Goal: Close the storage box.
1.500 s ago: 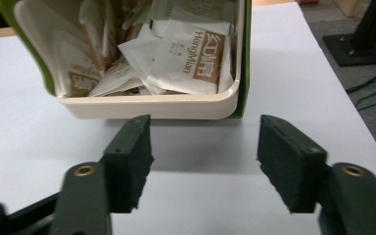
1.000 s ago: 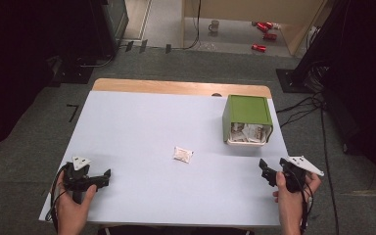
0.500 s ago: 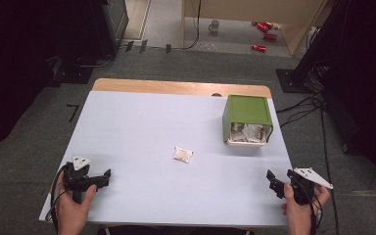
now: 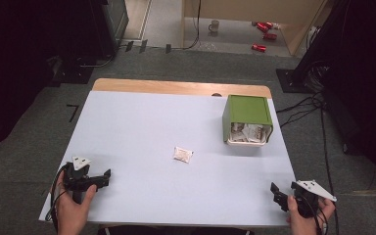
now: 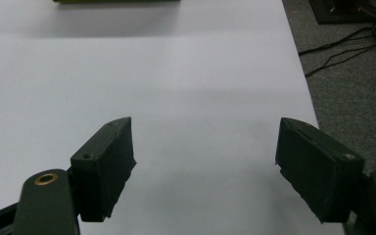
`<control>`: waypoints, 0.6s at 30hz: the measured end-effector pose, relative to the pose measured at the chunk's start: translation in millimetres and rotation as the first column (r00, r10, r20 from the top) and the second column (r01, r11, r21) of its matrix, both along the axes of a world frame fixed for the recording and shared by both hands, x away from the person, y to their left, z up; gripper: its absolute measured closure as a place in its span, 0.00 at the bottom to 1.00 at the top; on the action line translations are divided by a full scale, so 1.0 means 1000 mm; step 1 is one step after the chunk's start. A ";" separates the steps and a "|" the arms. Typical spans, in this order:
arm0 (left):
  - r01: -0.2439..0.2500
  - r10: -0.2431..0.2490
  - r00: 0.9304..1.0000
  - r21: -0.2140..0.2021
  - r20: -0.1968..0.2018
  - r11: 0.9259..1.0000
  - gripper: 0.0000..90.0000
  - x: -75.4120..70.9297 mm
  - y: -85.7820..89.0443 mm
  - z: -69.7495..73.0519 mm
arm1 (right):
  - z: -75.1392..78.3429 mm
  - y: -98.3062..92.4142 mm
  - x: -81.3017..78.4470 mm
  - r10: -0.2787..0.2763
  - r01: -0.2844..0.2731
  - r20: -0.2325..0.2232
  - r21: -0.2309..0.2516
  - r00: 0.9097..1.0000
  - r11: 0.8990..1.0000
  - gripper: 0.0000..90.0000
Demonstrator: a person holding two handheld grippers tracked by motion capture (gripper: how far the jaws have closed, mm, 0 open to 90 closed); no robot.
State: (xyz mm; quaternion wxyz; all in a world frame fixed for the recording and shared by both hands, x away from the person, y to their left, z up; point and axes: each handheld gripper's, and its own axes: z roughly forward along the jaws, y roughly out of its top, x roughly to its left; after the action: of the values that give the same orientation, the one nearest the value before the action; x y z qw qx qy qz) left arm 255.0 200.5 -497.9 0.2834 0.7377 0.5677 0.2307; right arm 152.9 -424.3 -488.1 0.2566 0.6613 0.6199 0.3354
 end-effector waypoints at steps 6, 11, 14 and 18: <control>0.000 0.000 1.000 0.000 0.000 1.000 0.00 0.000 0.000 0.000 | -0.010 0.002 -0.005 0.001 -0.002 -0.032 -0.034 0.999 0.999 0.25; 0.000 0.000 1.000 0.000 0.000 1.000 0.00 0.000 0.000 0.000 | -0.013 0.008 -0.003 0.004 -0.007 -0.028 -0.086 1.000 0.996 0.23; 0.000 0.000 1.000 0.000 0.000 1.000 0.00 0.000 0.000 0.000 | -0.014 0.012 0.000 0.006 -0.009 -0.025 -0.112 1.000 0.994 0.22; 0.000 0.000 1.000 0.000 0.000 1.000 0.00 0.000 0.000 0.000 | -0.014 0.014 0.007 0.016 -0.019 -0.026 -0.111 1.000 0.994 0.20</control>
State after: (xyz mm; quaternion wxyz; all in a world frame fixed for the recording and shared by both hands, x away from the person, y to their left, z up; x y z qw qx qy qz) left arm 255.0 200.5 -497.9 0.2836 0.7376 0.5678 0.2306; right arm 160.4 -410.4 -502.4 0.2824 0.6448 0.6465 0.2941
